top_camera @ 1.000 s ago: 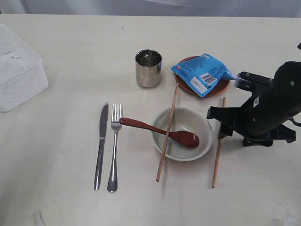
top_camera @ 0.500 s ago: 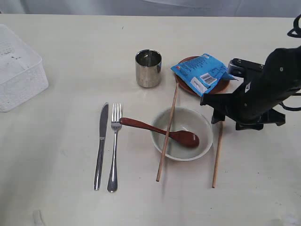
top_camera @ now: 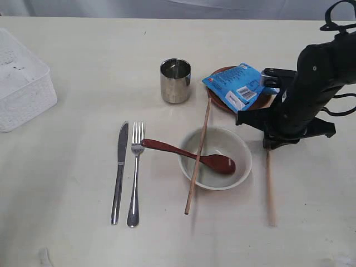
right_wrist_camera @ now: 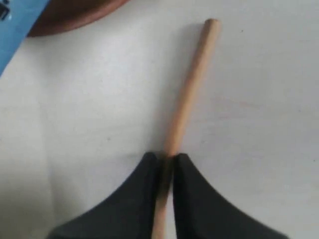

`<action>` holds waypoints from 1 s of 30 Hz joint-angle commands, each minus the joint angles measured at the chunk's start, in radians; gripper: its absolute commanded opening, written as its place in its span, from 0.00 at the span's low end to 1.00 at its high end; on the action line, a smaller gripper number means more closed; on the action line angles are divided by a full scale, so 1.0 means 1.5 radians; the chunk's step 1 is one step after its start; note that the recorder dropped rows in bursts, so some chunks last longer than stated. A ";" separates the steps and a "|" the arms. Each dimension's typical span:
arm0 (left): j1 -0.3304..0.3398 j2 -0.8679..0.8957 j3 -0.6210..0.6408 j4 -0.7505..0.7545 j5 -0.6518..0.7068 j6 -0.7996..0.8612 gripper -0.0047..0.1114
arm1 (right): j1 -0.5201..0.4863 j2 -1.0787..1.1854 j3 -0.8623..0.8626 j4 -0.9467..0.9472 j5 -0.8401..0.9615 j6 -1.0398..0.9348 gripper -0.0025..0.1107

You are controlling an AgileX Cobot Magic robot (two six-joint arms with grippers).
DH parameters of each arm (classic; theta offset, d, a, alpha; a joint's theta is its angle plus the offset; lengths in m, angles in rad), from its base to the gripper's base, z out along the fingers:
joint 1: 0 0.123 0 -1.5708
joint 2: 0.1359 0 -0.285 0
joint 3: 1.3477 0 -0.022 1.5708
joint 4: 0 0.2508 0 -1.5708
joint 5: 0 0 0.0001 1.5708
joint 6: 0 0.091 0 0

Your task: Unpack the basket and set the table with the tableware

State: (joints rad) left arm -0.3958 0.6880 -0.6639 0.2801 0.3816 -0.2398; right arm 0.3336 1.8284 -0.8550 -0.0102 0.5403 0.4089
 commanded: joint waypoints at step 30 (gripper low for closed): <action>0.002 -0.003 0.003 0.002 0.000 -0.005 0.04 | 0.143 -0.413 0.002 -0.082 0.090 -0.992 0.02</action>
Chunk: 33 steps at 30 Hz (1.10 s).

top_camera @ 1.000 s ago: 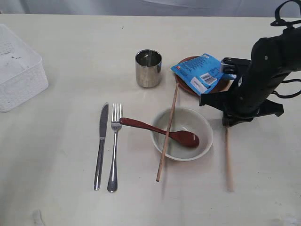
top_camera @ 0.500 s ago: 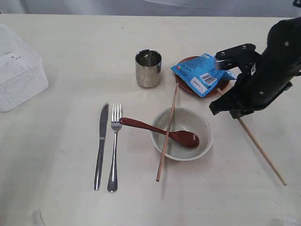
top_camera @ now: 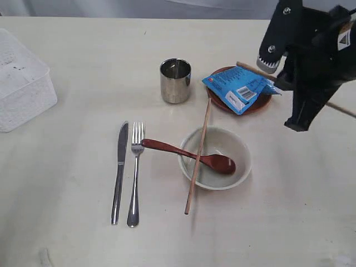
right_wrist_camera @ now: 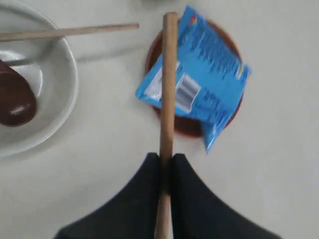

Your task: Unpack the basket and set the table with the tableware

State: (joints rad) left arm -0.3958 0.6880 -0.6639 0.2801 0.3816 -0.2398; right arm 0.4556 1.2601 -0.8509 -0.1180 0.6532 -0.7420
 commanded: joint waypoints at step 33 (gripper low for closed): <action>0.002 -0.003 0.003 0.002 0.001 0.002 0.04 | 0.310 0.173 0.015 -0.122 0.035 -0.732 0.02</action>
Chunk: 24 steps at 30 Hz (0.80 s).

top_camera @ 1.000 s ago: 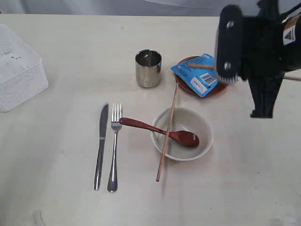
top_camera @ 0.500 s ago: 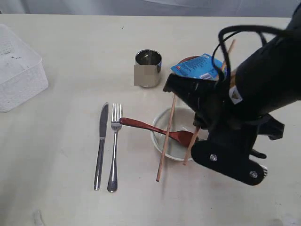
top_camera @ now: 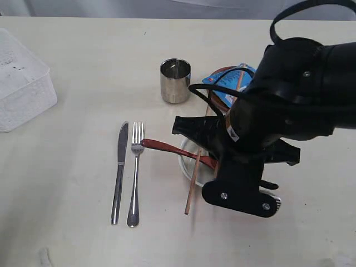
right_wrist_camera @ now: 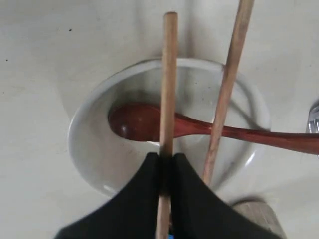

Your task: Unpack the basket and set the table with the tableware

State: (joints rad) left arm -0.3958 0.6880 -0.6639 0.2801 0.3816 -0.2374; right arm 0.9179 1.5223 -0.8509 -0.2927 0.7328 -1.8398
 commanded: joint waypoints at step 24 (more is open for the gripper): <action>0.002 -0.003 0.003 0.002 0.003 0.003 0.04 | 0.001 -0.001 0.042 -0.014 -0.069 0.096 0.02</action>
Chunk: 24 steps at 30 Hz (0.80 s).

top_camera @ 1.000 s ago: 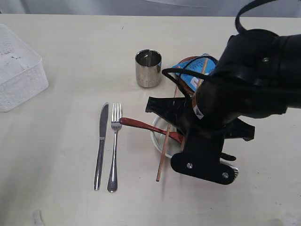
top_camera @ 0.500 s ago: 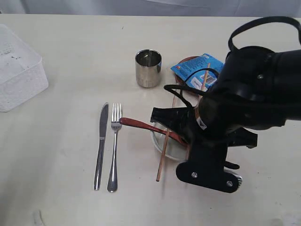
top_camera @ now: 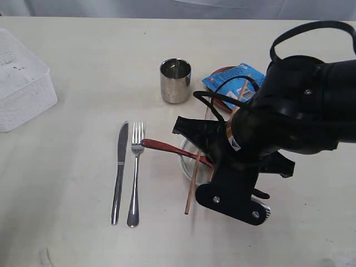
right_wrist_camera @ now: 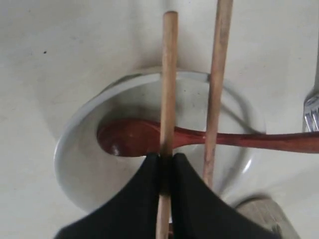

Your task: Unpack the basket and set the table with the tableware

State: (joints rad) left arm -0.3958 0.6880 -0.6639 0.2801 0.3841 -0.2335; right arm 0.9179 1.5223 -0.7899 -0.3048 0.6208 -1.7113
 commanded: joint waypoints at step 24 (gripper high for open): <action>0.002 -0.003 0.003 0.002 0.001 0.000 0.04 | -0.068 0.004 -0.060 0.234 0.095 -0.092 0.02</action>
State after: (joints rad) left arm -0.3958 0.6880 -0.6639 0.2801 0.3841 -0.2318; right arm 0.8224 1.5213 -0.8725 0.0361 0.7517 -1.8308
